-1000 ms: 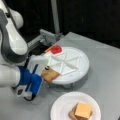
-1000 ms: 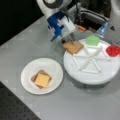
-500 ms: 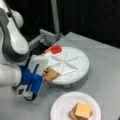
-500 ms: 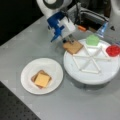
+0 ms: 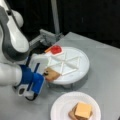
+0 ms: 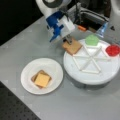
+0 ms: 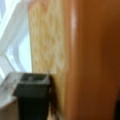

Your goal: Ingredient selection for cheeseburger or sandwich

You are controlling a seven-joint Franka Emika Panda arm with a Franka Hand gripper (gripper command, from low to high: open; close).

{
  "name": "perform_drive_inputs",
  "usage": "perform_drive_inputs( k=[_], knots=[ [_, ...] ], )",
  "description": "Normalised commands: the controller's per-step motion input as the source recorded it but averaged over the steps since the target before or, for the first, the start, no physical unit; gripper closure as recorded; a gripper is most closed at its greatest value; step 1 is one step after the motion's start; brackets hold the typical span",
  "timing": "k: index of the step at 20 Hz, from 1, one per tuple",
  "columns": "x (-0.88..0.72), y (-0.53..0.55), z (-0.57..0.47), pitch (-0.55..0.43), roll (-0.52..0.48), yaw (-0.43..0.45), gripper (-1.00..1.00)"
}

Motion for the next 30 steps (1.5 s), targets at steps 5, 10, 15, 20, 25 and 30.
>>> perform_drive_inputs(
  k=[5, 10, 15, 20, 25, 30],
  knots=[
    [0.21, -0.19, -0.02, 0.045, 0.051, 0.017, 1.0],
    [0.29, -0.17, 0.05, 0.113, 0.071, 0.047, 1.0],
    [0.38, -0.15, 0.04, 0.135, 0.077, 0.077, 1.0],
    [0.45, -0.12, 0.03, 0.128, 0.087, 0.073, 1.0],
    [0.37, -0.21, 0.07, 0.123, 0.098, 0.077, 1.0],
    [0.22, -0.37, 0.13, 0.151, 0.12, 0.143, 1.0]
  ],
)
